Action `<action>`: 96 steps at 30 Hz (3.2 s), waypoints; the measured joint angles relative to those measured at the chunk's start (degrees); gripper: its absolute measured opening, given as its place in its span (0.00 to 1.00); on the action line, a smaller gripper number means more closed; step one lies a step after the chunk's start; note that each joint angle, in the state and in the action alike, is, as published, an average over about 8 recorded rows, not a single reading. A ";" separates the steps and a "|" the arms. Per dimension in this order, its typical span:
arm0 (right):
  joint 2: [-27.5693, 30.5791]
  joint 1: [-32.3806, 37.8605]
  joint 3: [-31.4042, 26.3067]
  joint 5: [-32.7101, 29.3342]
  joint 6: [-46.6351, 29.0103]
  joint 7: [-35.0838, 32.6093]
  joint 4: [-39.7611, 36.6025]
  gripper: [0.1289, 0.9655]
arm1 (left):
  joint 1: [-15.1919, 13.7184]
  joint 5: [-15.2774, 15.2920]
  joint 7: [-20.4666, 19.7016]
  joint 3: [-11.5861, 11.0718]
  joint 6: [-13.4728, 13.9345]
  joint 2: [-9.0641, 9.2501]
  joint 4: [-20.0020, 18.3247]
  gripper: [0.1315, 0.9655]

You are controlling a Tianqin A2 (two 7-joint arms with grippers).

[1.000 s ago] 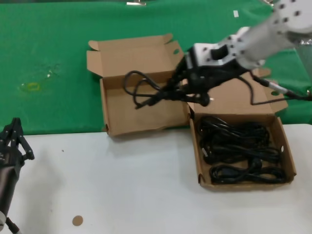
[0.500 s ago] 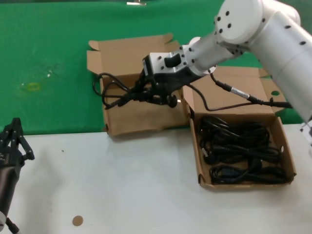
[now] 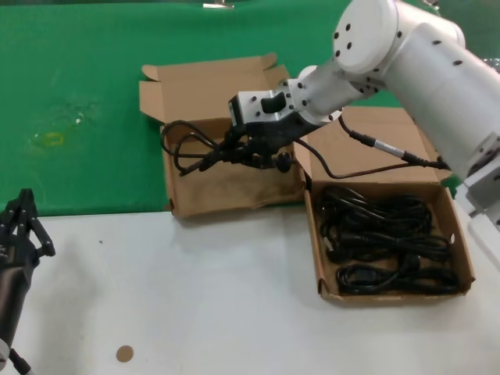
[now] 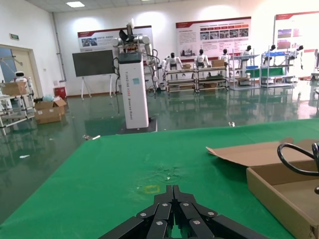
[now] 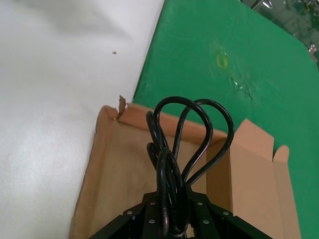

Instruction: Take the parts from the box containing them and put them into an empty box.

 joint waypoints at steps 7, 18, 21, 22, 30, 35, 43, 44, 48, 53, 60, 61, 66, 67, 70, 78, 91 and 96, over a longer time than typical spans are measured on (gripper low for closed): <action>-1.49 1.06 0.24 0.08 1.92 -1.88 -4.39 0.12 | 0.00 0.00 0.00 0.00 0.00 0.00 0.00 0.02; -2.58 1.67 0.34 -0.06 3.66 -3.16 -7.29 0.14 | 0.00 0.00 0.00 0.00 0.00 0.00 0.00 0.02; -2.64 1.81 0.32 -0.16 3.89 -3.28 -7.64 0.17 | 0.00 0.00 0.00 0.00 0.00 0.00 0.00 0.02; -2.64 1.85 0.31 -0.19 3.95 -3.30 -7.72 0.18 | 0.00 0.00 0.00 0.00 0.00 0.00 0.00 0.02; -2.17 1.80 0.26 -0.43 3.93 -3.02 -7.45 0.31 | 0.00 0.00 0.00 0.00 0.00 0.00 0.00 0.02; -1.29 1.56 0.26 -0.55 3.21 -1.89 -5.73 0.40 | 0.00 0.00 0.00 0.00 0.00 0.00 0.00 0.02; 1.03 0.74 0.59 -0.49 2.01 0.37 -0.65 0.56 | 0.00 0.00 0.00 0.00 0.00 0.00 0.00 0.02; 1.20 0.66 0.64 -0.46 1.96 0.49 -0.28 0.59 | 0.00 0.00 0.00 0.00 0.00 0.00 0.00 0.02; 1.47 0.53 0.71 -0.41 1.90 0.67 0.30 0.68 | 0.00 0.00 0.00 0.00 0.00 0.00 0.00 0.02; 1.60 -0.23 1.09 -0.05 2.40 0.81 0.98 0.80 | 0.00 0.00 0.00 0.00 0.00 0.00 0.00 0.04; 2.26 -4.85 3.36 2.17 5.60 1.57 4.88 0.91 | 0.00 0.00 0.00 0.00 0.00 0.00 0.00 0.09; 2.38 -5.72 3.79 2.58 6.21 1.71 5.62 0.93 | 0.00 0.00 0.00 0.00 0.00 0.00 0.00 0.11; 3.10 -10.68 6.22 4.96 9.63 2.52 9.81 0.97 | 0.00 0.00 0.00 0.00 0.00 0.00 0.00 0.19; 3.24 -11.68 6.71 5.44 10.33 2.69 10.66 0.97 | 0.00 0.00 0.00 0.00 0.00 0.00 0.00 0.21; 3.69 -14.80 8.24 6.93 12.48 3.20 13.29 0.98 | 0.00 0.00 0.00 0.00 0.00 0.00 0.00 0.21; 4.89 -23.17 12.35 10.94 18.26 4.57 20.37 1.00 | 0.00 0.00 0.00 0.00 0.00 0.00 0.00 0.40; 6.84 -36.74 19.01 17.41 27.59 6.78 31.84 1.00 | 0.00 0.00 0.00 0.00 0.00 0.00 0.00 0.70; 7.59 -42.01 21.59 19.93 31.22 7.64 36.29 1.00 | 0.00 -0.01 0.00 0.00 0.00 0.00 0.00 0.79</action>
